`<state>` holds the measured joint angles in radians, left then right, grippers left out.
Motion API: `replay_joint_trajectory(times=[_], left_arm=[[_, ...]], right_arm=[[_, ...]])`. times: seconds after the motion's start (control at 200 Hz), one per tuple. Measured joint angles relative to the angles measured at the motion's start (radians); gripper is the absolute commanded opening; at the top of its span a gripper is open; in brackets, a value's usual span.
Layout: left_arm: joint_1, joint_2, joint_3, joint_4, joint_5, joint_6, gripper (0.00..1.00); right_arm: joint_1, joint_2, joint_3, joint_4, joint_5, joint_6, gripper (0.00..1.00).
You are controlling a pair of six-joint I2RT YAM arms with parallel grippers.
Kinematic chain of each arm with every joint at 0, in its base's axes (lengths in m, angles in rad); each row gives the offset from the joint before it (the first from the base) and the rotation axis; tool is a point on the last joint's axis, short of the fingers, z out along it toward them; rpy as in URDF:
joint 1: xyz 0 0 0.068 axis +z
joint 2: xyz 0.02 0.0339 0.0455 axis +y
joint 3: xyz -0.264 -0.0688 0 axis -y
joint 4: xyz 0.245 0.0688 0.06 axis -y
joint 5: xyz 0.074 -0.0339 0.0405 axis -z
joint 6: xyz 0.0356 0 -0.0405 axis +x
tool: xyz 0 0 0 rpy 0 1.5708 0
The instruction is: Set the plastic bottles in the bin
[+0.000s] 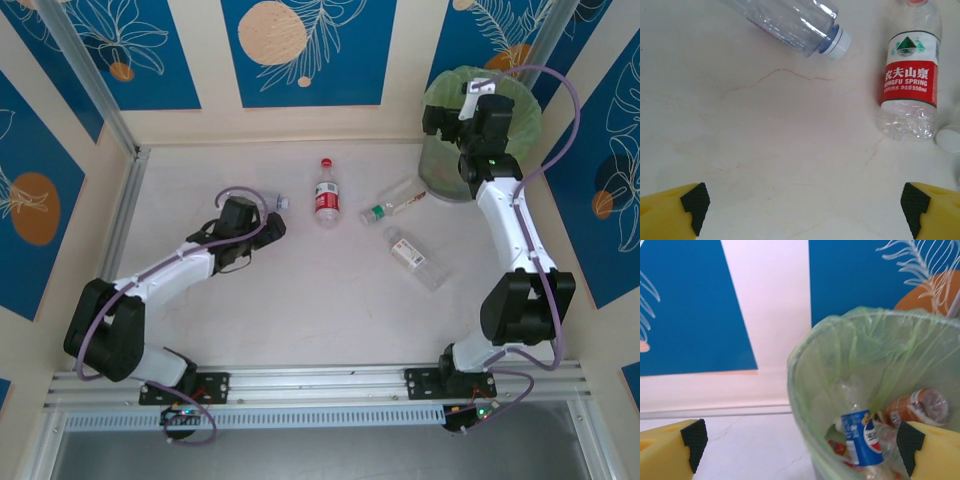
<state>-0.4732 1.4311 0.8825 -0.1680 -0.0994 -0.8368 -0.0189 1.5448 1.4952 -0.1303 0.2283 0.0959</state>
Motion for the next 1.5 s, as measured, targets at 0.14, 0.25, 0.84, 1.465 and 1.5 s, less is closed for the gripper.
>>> replay_joint_trajectory(times=[0.14,0.25,0.84,1.465,1.5], left_arm=[[0.0,0.0,0.003,-0.003,0.0,-0.003,1.0],[0.0,0.004,0.011,-0.005,0.0,-0.001,1.0],[0.001,-0.017,-0.011,0.106,0.065,0.167,1.0],[0.002,-0.054,-0.032,0.096,0.041,0.167,1.0],[0.002,-0.054,-0.032,0.094,0.039,0.166,1.0]], right_arm=[[0.0,-0.048,-0.071,-0.041,-0.067,0.021,1.0],[0.0,-0.08,-0.089,-0.136,-0.14,0.016,1.0],[0.121,-0.179,-0.28,-0.633,-0.274,-0.097,1.0],[0.214,0.132,-0.242,-0.872,-0.048,-0.435,0.99],[0.213,0.144,-0.238,-0.874,-0.038,-0.448,0.99]])
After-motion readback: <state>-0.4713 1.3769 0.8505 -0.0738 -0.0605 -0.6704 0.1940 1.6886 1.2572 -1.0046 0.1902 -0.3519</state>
